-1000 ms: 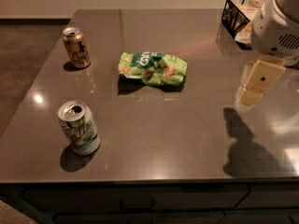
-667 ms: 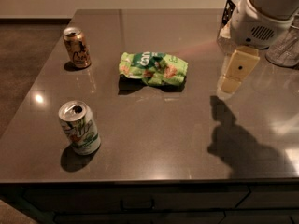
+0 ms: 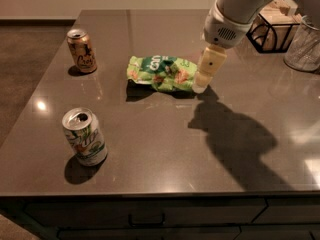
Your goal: Move green rice chip bag near 7up can
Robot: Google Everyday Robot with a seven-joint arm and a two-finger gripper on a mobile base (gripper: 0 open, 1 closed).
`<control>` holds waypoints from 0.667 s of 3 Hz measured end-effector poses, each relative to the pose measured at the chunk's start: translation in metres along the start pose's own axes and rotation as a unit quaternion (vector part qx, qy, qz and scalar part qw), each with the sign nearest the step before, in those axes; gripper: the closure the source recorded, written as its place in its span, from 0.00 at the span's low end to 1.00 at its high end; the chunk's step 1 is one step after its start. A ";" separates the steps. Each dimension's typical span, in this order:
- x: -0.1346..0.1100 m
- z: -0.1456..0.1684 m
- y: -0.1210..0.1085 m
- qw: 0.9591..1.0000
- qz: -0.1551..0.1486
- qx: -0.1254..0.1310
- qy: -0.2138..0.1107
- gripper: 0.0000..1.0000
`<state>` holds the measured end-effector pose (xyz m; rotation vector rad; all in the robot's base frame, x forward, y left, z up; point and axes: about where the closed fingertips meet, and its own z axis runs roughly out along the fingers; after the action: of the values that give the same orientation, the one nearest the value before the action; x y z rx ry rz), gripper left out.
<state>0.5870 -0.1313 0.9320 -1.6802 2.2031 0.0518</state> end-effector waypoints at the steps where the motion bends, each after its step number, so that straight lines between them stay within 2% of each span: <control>1: -0.029 0.032 -0.007 1.000 0.019 -0.021 -0.014 0.00; 2: -0.053 0.058 -0.006 0.999 0.030 -0.033 -0.023 0.00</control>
Offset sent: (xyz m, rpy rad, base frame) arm 0.0443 0.0959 -0.0562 0.1053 0.0884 -0.0384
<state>0.6197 -0.0696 0.8958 -1.6309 2.2394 0.1784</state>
